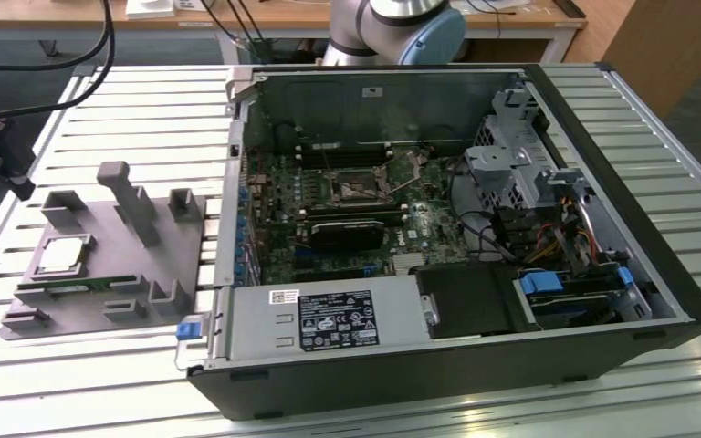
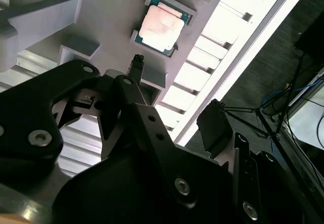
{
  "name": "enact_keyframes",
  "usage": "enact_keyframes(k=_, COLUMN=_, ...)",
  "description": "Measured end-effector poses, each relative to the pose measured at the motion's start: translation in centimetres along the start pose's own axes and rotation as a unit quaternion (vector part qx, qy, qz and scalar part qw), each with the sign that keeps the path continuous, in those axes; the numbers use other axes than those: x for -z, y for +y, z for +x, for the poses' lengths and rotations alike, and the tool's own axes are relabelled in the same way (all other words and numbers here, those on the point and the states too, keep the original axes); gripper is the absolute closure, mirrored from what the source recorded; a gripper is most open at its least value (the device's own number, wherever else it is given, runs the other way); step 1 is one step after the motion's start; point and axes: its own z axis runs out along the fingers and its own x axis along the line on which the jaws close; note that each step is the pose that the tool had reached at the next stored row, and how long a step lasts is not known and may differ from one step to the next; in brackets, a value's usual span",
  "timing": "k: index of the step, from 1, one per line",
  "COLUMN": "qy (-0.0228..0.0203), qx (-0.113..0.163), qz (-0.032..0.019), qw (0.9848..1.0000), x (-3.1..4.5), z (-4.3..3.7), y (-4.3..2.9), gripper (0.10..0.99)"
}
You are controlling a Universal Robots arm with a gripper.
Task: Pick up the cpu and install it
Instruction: 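Pick up the cpu and move it towards the insertion slot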
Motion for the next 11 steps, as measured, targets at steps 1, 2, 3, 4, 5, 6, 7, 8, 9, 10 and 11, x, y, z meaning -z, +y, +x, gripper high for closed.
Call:
enact_keyframes(k=1, qy=0.0, qx=0.0, qz=0.0, qw=1.0, x=-0.06, z=0.0, y=-0.01, gripper=0.38)
enact_keyframes(k=2, qy=0.0, qx=0.0, qz=0.0, qw=1.0, x=-0.12, z=0.0, y=-0.01, gripper=0.38)
enact_keyframes(k=3, qy=0.0, qx=0.0, qz=0.0, qw=1.0, x=-0.19, z=0.0, y=-0.01, gripper=0.38)
enact_keyframes(k=4, qy=0.0, qx=0.0, qz=0.0, qw=1.0, x=-0.26, z=0.0, y=-0.02, gripper=0.38)
enact_keyframes(k=5, qy=0.0, qx=0.0, qz=0.0, qw=1.0, x=-0.33, z=0.0, y=-0.02, gripper=0.38)
enact_keyframes(k=6, qy=0.0, qx=0.0, qz=0.0, qw=1.0, x=-0.4, z=0.0, y=-0.03, gripper=0.38)
enact_keyframes(k=7, qy=0.0, qx=0.0, qz=0.0001, qw=1.0, x=-0.46, z=0.0, y=-0.03, gripper=0.38)
enact_keyframes(k=8, qy=0.0, qx=0.0, qz=0.0, qw=1.0, x=-0.54, z=0.0, y=-0.03, gripper=0.38)
enact_keyframes(k=9, qy=0.0, qx=0.0, qz=0.0, qw=1.0, x=-0.61, z=0.0, y=-0.04, gripper=0.38)
enact_keyframes(k=10, qy=0.0, qx=0.0, qz=0.0, qw=1.0, x=-0.68, z=0.0, y=-0.04, gripper=0.38)
enact_keyframes(k=11, qy=0.0, qx=0.0, qz=0.0, qw=1.0, x=-0.75, z=0.0, y=-0.05, gripper=0.38)
